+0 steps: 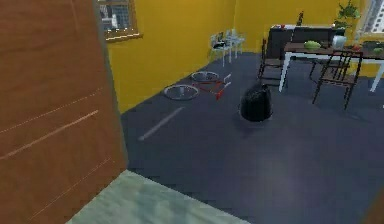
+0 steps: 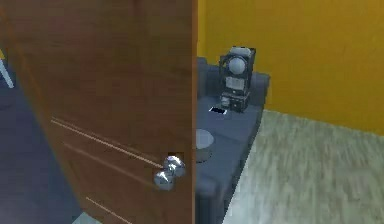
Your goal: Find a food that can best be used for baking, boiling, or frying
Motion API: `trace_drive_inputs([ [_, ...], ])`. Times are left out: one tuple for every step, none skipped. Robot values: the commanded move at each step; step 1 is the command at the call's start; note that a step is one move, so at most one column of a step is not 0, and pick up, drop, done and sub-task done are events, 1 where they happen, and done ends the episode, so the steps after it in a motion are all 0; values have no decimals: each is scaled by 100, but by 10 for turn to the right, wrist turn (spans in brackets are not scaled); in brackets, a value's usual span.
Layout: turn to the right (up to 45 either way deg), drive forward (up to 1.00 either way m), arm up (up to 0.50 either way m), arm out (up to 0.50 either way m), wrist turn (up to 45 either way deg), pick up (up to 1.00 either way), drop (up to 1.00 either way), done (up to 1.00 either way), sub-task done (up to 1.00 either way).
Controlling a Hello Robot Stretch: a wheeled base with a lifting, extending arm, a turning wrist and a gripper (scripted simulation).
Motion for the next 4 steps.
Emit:
trace_drive_inputs([
  [-450, 0, 0, 0, 0, 0, 0, 0, 0],
  [-30, 0, 0, 0, 0, 0, 0, 0, 0],
  [0, 35, 0, 0, 0, 0, 0, 0, 0],
  [450, 0, 0, 0, 0, 0, 0, 0, 0],
])
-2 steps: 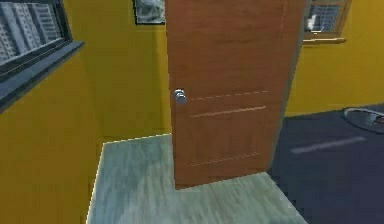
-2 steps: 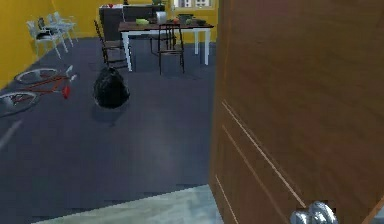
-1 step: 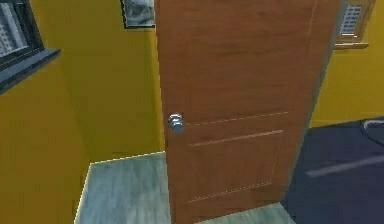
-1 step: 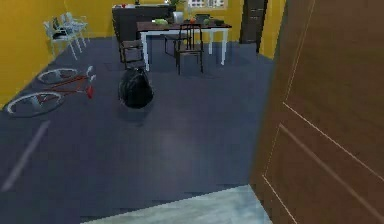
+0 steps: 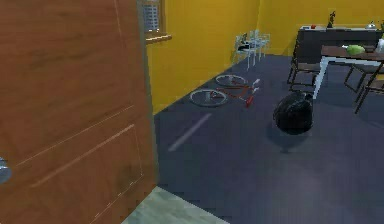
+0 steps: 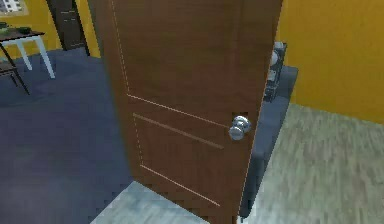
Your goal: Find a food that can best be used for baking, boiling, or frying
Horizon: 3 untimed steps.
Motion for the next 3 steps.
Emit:
trace_drive_inputs([
  [120, 0, 0, 0, 0, 0, 0, 0, 0],
  [0, 100, 0, 0, 0, 0, 0, 0, 0],
  [30, 0, 0, 0, 0, 0, 0, 0, 0],
])
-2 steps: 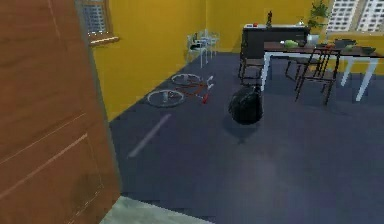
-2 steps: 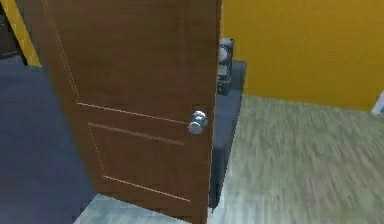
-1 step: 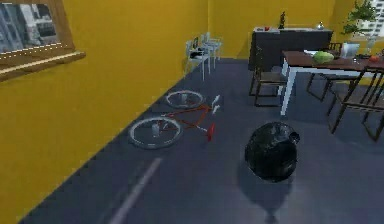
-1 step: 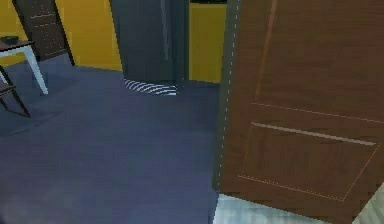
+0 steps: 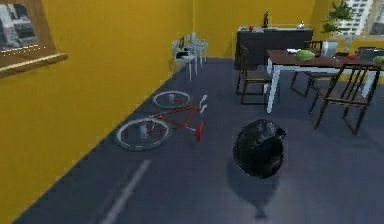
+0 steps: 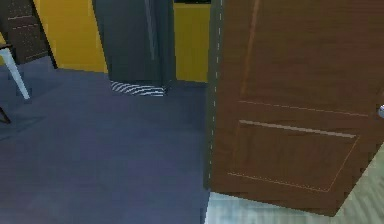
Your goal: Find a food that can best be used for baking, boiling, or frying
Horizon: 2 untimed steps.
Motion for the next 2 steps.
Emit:
trace_drive_inputs([
  [0, 35, 0, 0, 0, 0, 0, 0, 0],
  [-60, 0, 0, 0, 0, 0, 0, 0, 0],
])
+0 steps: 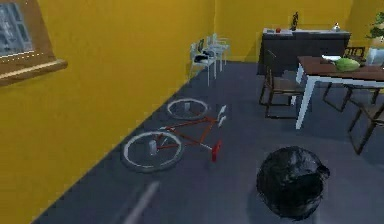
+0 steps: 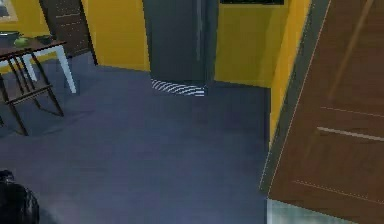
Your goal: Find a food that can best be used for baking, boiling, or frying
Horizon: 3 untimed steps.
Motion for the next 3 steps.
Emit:
trace_drive_inputs([
  [0, 90, 0, 0, 0, 0, 0, 0, 0],
  [-90, 0, 0, 0, 0, 0, 0, 0, 0],
  [0, 35, 0, 0, 0, 0, 0, 0, 0],
])
